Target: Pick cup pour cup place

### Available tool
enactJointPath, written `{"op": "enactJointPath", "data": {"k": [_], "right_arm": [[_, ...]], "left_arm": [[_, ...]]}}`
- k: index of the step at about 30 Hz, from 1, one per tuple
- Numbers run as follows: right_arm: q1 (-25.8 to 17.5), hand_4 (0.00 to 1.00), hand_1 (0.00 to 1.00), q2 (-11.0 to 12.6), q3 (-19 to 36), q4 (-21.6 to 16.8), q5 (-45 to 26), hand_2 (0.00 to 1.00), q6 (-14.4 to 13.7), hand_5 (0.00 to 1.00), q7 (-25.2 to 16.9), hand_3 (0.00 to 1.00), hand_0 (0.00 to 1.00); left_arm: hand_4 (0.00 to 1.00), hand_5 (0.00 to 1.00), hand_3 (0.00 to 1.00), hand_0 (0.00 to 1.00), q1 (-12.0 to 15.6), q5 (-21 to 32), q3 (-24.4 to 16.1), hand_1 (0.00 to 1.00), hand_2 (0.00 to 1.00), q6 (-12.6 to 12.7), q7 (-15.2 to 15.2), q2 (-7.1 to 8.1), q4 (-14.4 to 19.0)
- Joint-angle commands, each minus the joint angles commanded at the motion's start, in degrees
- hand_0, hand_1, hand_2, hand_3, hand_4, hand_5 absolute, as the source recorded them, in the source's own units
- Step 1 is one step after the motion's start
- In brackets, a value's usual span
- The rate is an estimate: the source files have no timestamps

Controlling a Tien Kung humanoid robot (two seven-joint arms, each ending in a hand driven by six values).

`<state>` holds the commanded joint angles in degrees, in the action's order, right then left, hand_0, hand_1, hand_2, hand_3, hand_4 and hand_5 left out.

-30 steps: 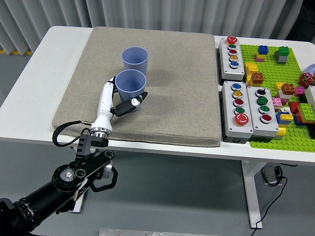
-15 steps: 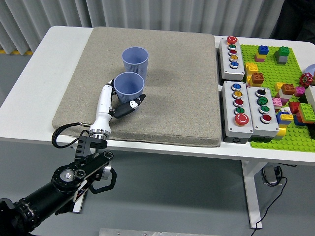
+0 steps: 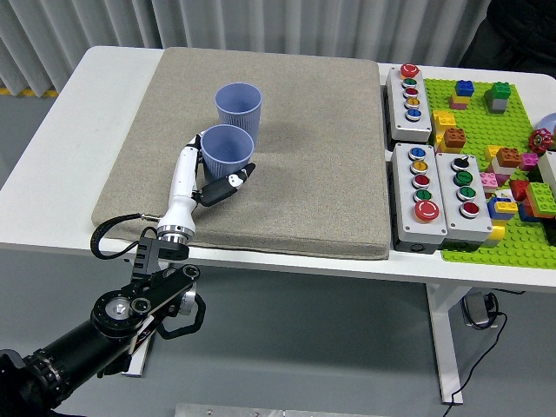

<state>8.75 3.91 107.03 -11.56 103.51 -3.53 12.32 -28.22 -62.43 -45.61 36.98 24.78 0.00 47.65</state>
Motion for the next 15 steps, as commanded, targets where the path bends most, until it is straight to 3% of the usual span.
{"op": "enactJointPath", "data": {"k": [11, 12, 15], "right_arm": [[-0.43, 0.060, 0.706, -0.05, 0.25, -0.02, 0.50, 0.670, 0.11, 0.311, 0.02, 0.635, 0.700], [-0.45, 0.059, 0.706, -0.05, 0.25, -0.02, 0.51, 0.669, 0.11, 0.308, 0.02, 0.636, 0.700], [-0.46, 0.059, 0.706, -0.06, 0.27, -0.03, 0.54, 0.669, 0.11, 0.308, 0.05, 0.636, 0.700]], "left_arm": [[0.914, 0.327, 0.823, 0.619, 0.73, -0.59, -0.38, 0.656, 0.819, 0.00, -0.10, 0.00, 0.23], [0.955, 0.381, 0.876, 0.656, 0.80, -0.82, -0.47, 0.697, 0.854, 0.00, -0.04, 0.00, 0.31], [0.955, 0.381, 0.876, 0.656, 0.92, -2.13, -0.84, 0.697, 0.854, -0.71, -0.16, 0.05, 0.63]]}}
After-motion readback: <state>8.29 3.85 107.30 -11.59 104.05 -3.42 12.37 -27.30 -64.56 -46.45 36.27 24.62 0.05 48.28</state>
